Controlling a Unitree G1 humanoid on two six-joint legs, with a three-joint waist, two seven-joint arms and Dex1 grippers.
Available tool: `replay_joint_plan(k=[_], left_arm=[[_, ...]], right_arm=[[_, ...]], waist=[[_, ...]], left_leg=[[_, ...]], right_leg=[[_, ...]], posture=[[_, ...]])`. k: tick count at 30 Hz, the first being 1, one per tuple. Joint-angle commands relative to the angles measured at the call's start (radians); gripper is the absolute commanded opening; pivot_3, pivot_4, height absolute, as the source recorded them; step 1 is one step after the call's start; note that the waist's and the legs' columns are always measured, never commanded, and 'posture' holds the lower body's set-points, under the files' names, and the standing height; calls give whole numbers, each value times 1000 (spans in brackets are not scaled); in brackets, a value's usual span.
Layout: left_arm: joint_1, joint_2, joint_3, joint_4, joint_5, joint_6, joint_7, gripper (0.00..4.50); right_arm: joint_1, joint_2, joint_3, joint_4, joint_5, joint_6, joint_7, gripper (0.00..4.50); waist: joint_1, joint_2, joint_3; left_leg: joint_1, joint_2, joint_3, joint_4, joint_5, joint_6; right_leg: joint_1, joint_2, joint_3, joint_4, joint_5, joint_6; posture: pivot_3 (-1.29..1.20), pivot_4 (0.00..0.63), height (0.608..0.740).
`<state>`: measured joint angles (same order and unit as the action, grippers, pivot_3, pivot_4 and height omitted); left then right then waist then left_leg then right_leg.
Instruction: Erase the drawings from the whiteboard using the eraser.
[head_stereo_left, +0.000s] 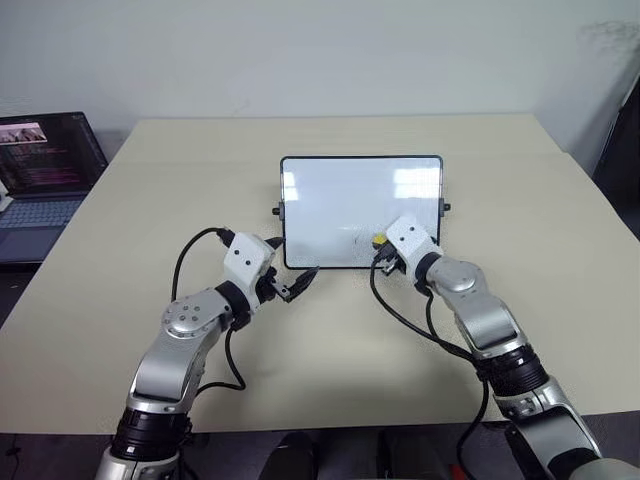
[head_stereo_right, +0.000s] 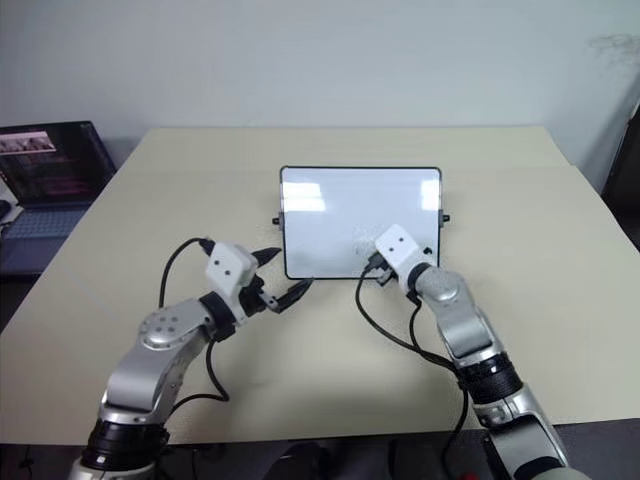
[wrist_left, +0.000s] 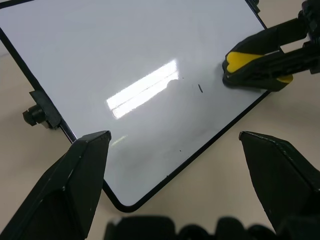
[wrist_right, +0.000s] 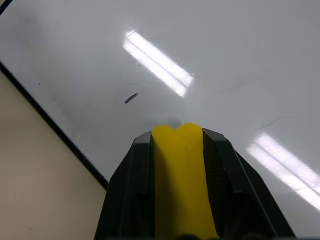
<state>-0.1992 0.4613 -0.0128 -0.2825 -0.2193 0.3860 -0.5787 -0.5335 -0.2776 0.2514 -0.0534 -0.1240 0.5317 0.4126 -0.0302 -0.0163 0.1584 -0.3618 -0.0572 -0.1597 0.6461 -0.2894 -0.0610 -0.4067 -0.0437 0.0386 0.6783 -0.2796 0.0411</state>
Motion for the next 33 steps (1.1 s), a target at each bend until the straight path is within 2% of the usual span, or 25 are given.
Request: replay_joint_plan(k=[1,6,14,33], left_arm=[[-17,9,8,-41,-6,-7,-4,4500],[-24,10,3,-34,-6,-12,-10,4500],[-12,18,14,-40,-6,-16,-7,4500],[3,12,21,-46,-6,-17,7,4500]], right_arm=[[-59,48,-18,-93,22,-2,-15,994],[-67,104,35,11,-11,-114,-46,994],[-55,126,82,110,-42,-204,-52,994],[-40,74,114,164,-152,-181,-41,994]], waist=[[-5,0,0],[-5,0,0],[-2,0,0],[-2,0,0]], left_leg=[[0,0,0,0,0,0],[-1,1,1,-1,0,0],[-1,1,1,-1,0,0],[-1,1,1,-1,0,0]], right_leg=[[-1,0,0,0,0,0],[-2,1,0,-1,0,0],[-2,1,0,-1,0,0],[-2,2,0,-1,0,0]], posture=[[0,150,740],[0,150,740],[0,150,740],[0,150,740]])
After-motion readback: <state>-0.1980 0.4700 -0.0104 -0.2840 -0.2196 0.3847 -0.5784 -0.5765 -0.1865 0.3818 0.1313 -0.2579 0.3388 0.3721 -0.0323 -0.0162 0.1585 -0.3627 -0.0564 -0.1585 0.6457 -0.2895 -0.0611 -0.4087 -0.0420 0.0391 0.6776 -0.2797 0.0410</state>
